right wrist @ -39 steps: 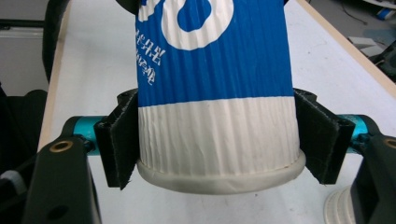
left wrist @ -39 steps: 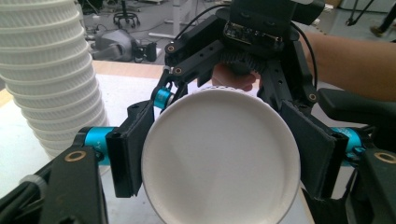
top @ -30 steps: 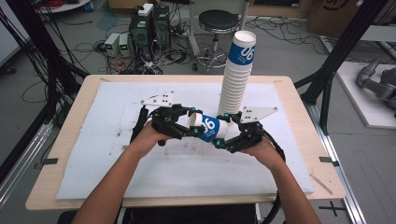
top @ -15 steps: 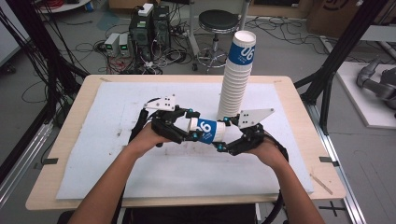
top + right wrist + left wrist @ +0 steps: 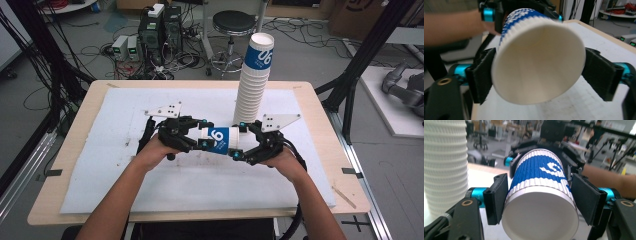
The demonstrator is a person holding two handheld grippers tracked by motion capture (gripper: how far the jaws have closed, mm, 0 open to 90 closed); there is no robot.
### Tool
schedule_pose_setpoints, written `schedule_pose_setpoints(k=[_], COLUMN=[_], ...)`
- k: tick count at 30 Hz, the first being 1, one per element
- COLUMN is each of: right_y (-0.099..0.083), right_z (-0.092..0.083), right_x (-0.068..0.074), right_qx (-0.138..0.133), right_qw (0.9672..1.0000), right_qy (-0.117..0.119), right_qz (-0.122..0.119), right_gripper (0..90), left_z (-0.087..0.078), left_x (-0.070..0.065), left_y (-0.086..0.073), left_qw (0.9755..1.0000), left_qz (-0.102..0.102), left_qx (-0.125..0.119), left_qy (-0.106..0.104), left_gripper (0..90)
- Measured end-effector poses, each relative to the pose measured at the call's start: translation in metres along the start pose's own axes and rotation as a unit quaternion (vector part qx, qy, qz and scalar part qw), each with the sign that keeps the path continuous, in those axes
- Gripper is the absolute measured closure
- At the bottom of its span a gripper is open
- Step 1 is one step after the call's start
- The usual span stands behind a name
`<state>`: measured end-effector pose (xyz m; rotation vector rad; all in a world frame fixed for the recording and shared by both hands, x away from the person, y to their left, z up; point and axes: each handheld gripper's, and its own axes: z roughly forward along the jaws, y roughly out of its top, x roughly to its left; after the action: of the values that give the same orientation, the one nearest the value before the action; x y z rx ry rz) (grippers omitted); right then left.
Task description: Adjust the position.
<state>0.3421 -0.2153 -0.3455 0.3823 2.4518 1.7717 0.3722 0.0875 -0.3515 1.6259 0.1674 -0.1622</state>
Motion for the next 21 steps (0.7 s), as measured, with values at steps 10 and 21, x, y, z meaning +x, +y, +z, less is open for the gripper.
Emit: schedule_pose_setpoints(k=[10, 21], right_y=[-0.0021, 0.0027], right_z=[0.0058, -0.0025], right_x=[-0.0006, -0.0053], right_qx=[0.044, 0.056], right_qw=[0.9985, 0.998], right_qy=[0.01, 0.031], right_qz=[-0.032, 0.005], right_gripper=[24.3, 18.9], left_z=[0.0039, 0.0096], left_x=[-0.0065, -0.0073], left_y=[-0.0001, -0.0066], left_qw=[0.9966, 0.994], left_qz=[0.036, 0.05], left_qx=[0.064, 0.096], left_qy=[0.037, 0.017], left_gripper=[28.6, 29.7])
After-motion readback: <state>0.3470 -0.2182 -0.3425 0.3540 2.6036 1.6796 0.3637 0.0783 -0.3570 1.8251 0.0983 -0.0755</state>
